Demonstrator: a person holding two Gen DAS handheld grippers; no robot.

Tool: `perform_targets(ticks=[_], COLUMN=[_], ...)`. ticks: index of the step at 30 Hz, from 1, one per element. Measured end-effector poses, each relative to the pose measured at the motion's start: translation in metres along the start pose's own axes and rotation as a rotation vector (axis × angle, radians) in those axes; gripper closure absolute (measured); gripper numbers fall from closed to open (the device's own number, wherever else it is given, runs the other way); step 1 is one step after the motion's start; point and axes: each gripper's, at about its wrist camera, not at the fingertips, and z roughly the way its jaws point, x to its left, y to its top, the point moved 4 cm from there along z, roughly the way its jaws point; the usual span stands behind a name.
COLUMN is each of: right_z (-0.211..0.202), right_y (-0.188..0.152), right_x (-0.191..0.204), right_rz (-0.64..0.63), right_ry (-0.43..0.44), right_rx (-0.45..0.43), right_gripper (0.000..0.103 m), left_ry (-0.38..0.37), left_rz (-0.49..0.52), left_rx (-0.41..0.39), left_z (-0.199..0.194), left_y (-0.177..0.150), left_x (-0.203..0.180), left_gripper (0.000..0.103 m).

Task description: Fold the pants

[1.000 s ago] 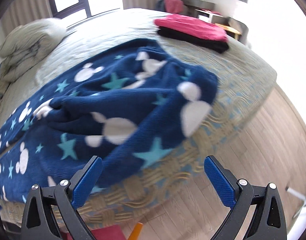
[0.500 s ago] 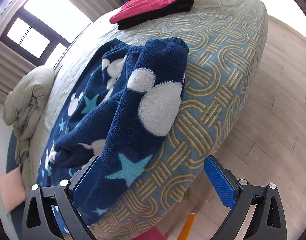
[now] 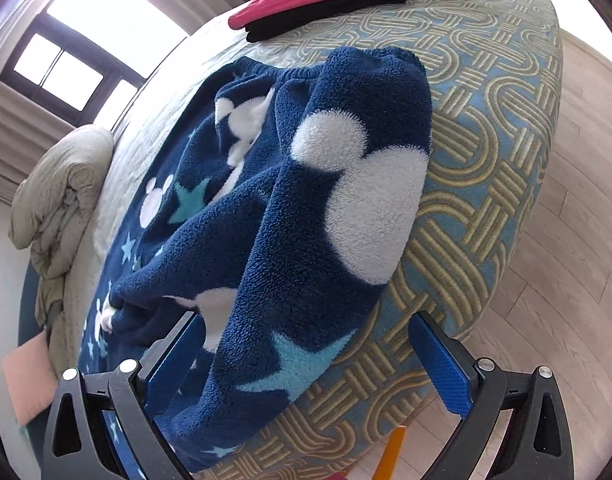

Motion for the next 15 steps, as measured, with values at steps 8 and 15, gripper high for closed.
perform_targets(ticks=[8,15], right_z=[0.007,0.013], right_y=[0.001,0.003], right_x=[0.007,0.015], right_rz=[0.002,-0.011], right_ry=[-0.011,-0.063], right_rx=[0.004,0.008], right_gripper=[0.0,0.039], left_ry=[-0.024,-0.042], left_rz=[0.016,-0.005], left_rx=[-0.026,-0.046], left_z=[0.004,-0.005], left_y=[0.018,0.017], left_x=[-0.015,-0.01], left_gripper=[0.092,0.092])
